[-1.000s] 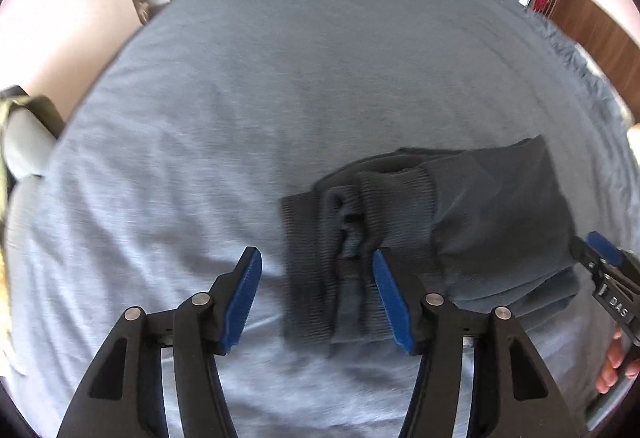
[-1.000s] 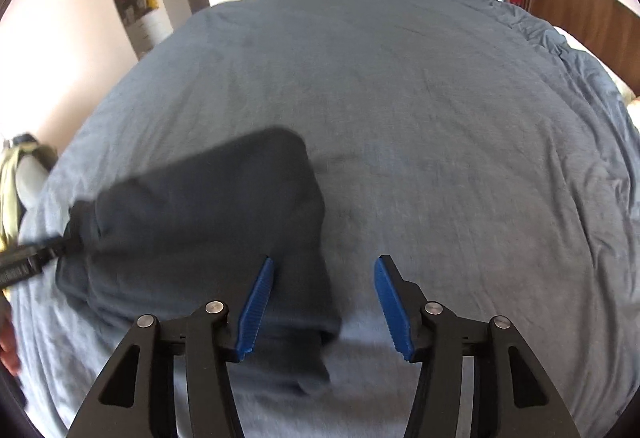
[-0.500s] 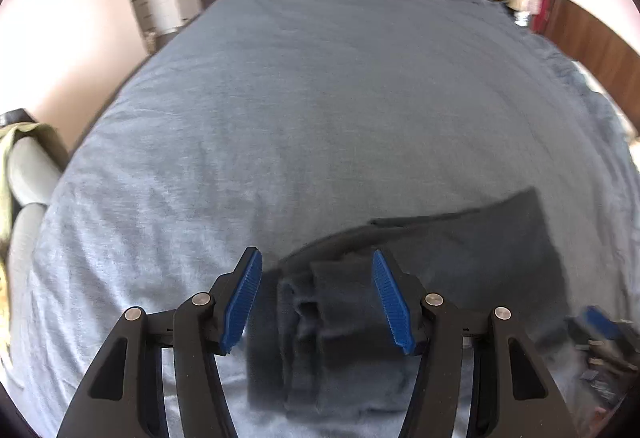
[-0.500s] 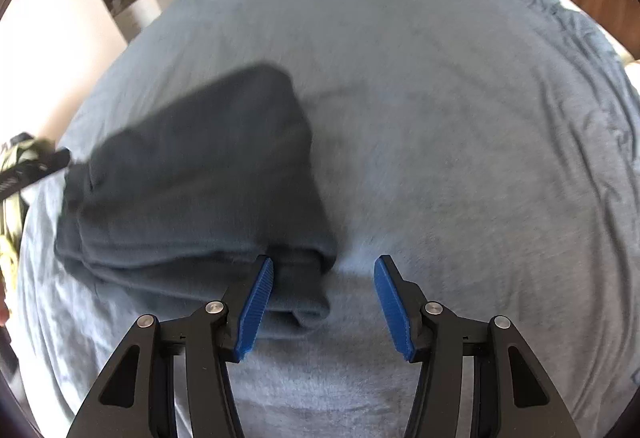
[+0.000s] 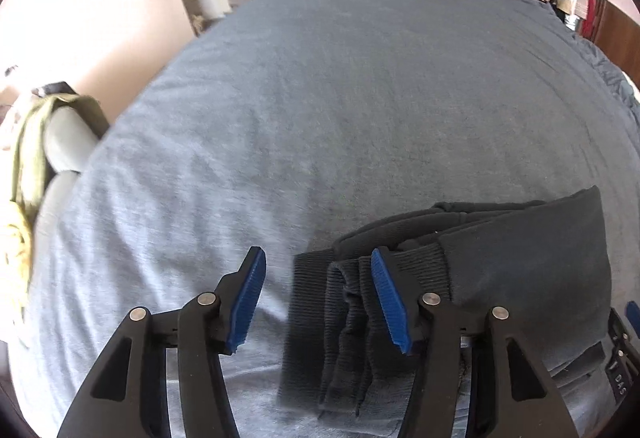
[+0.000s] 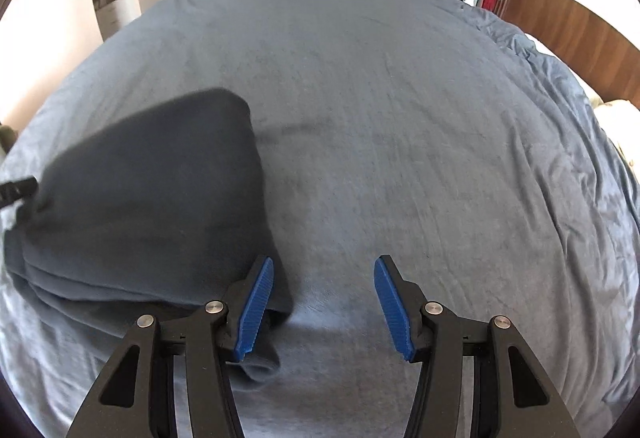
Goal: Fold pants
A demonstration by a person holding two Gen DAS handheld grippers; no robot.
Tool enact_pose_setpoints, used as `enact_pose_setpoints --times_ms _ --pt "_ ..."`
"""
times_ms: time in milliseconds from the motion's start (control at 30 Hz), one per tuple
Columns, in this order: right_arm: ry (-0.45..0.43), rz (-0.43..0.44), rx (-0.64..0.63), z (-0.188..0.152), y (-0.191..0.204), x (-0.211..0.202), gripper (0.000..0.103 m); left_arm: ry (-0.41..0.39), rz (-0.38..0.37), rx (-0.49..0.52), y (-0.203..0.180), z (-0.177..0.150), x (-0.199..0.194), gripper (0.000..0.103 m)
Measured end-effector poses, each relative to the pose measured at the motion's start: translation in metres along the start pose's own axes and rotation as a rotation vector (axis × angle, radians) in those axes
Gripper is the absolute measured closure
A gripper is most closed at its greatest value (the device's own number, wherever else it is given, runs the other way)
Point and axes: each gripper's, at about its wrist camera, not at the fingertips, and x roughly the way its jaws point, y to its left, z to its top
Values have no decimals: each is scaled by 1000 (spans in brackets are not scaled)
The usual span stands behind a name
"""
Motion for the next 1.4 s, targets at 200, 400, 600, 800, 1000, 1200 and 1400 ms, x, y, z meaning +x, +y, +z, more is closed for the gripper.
enact_pose_setpoints --times_ms 200,400,600,800,1000,1200,1400 --pt "-41 48 37 -3 -18 -19 49 -133 35 -5 -9 -19 -65 37" --pt "-139 167 71 -1 -57 -59 43 -195 -41 27 -34 -50 -127 25" --pt "-199 217 13 -13 -82 -95 28 -227 -129 59 -73 -86 -156 14" --pt "-218 234 -57 -38 -102 -111 22 -254 -139 129 -116 -122 -166 10" --pt "-232 250 -67 -64 -121 -106 21 -283 -156 64 -131 -153 -170 9" --pt "-253 255 -72 -85 -133 -94 21 -326 -165 -9 -132 -180 -170 8" --pt "-306 279 -54 -106 -143 -96 21 -386 -168 4 -140 -205 -186 8"
